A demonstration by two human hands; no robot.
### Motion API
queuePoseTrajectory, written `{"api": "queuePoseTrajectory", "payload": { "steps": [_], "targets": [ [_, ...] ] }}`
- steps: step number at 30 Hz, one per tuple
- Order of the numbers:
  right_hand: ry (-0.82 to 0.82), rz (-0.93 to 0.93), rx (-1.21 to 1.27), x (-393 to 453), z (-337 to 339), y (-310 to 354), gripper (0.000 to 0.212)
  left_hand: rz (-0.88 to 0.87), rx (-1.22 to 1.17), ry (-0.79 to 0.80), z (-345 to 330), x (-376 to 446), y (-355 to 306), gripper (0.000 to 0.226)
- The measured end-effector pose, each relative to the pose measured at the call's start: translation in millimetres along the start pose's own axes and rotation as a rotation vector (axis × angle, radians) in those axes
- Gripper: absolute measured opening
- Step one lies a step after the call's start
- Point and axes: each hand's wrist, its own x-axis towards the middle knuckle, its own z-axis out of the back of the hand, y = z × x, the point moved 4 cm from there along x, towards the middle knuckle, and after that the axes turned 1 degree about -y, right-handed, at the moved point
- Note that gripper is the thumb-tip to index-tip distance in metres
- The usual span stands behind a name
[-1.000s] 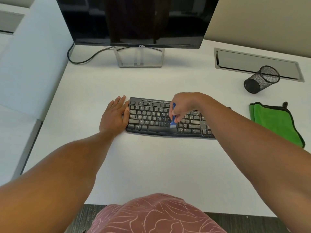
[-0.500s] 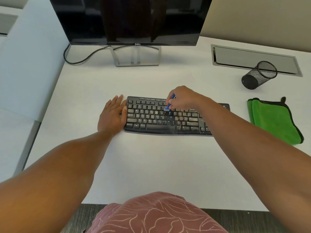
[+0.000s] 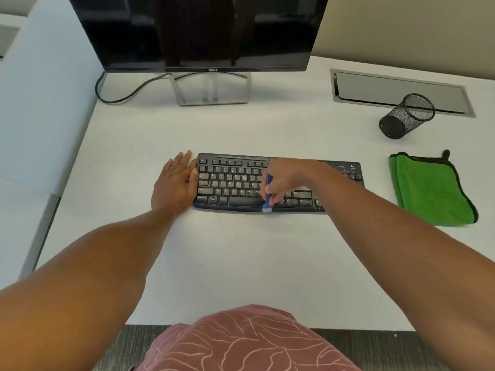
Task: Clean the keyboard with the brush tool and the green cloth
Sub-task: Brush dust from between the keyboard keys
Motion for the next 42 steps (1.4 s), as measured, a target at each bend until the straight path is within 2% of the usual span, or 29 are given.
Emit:
{"api": "queuePoseTrajectory", "payload": {
  "steps": [1,5,6,8,10,12,15,16,17,20,21,23,26,27,29,32,34,36,38,39,42],
  "targets": [
    [0.008,0.002,0.044,-0.6,-0.8,-1.2,0.016,0.001,-0.001,0.001,0.3,0.1,0.0,0.062],
    [-0.238,0.021,0.159,3.2,8.1,-5.7,0.016,0.003,0.007,0.002,0.1,0.0,0.7,0.062],
    [-0.221,0.027,0.143,2.7,6.0,-4.5,0.016,0.003,0.005,0.001,0.1,-0.1,0.9,0.062],
    [-0.080,0.024,0.102,0.4,-2.7,-2.3,0.017,0.002,0.002,-0.002,0.0,0.0,0.7,0.061],
    [0.007,0.021,0.152,-2.5,-5.3,-1.4,0.017,0.000,0.001,-0.004,0.3,-0.1,-0.1,0.061],
    [-0.107,0.023,0.186,-2.3,4.5,-2.5,0.016,0.003,-0.003,-0.001,0.8,-0.3,-0.5,0.061],
    [-0.413,-0.001,0.159,-1.7,23.4,-11.9,0.017,0.002,-0.008,-0.007,1.6,-0.4,-1.1,0.061],
    [-0.418,-0.010,0.119,-3.0,25.2,-13.8,0.018,0.002,-0.011,-0.010,1.7,-0.4,-1.0,0.061],
    [-0.347,-0.026,0.066,-3.9,23.7,-15.9,0.019,0.005,-0.013,-0.011,1.3,-0.5,-0.7,0.060],
    [0.005,-0.124,-0.010,-7.2,9.9,-21.0,0.017,0.015,-0.015,-0.012,0.8,-0.9,-0.8,0.059],
    [0.027,-0.143,0.042,-8.4,9.6,-21.9,0.016,0.016,-0.017,-0.011,0.9,-0.9,-1.0,0.058],
    [-0.100,-0.120,0.169,-8.2,17.2,-21.7,0.015,0.015,-0.018,-0.012,1.3,-0.7,-1.4,0.058],
    [-0.387,-0.028,0.177,-7.8,32.0,-20.5,0.015,0.016,-0.014,-0.014,1.1,-0.7,-0.8,0.057],
    [-0.426,-0.018,0.186,-8.7,33.2,-19.9,0.016,0.016,-0.013,-0.013,0.7,-0.8,-0.3,0.057],
    [-0.332,-0.012,0.120,-8.0,27.7,-18.4,0.016,0.015,-0.013,-0.015,0.7,-0.8,0.2,0.056],
    [-0.002,-0.069,-0.034,-9.0,12.2,-18.7,0.015,0.011,-0.008,-0.016,0.5,-0.7,0.3,0.056],
    [-0.037,-0.043,-0.034,-9.1,16.0,-17.6,0.013,0.008,-0.007,-0.017,0.4,-0.7,0.6,0.056],
    [-0.215,-0.023,0.067,-7.1,24.0,-18.0,0.014,0.006,-0.006,-0.017,0.5,-0.4,0.9,0.056],
    [-0.311,-0.032,0.132,-8.8,23.6,-19.1,0.016,0.004,-0.007,-0.015,0.7,0.0,1.2,0.056],
    [-0.278,-0.027,0.107,-10.4,19.9,-17.7,0.016,0.004,-0.008,-0.014,0.6,0.1,1.2,0.056],
    [-0.013,-0.023,-0.084,-10.1,4.0,-13.5,0.015,0.005,-0.006,-0.016,0.2,-0.7,0.8,0.056]
  ]
}}
